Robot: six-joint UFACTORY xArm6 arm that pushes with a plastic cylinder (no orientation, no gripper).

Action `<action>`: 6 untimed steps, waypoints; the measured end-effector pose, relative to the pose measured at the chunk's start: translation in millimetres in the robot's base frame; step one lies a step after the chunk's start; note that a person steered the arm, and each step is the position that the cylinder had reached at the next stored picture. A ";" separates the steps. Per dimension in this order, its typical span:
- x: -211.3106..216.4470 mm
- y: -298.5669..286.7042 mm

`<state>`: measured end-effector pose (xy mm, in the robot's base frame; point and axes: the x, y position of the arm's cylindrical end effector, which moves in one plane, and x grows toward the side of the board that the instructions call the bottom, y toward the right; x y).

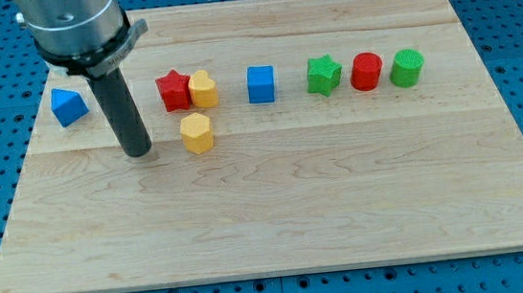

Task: Push the hexagon closer to the triangle

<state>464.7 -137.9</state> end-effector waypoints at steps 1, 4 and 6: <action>10.8 76.7; -28.2 46.3; -42.8 -54.5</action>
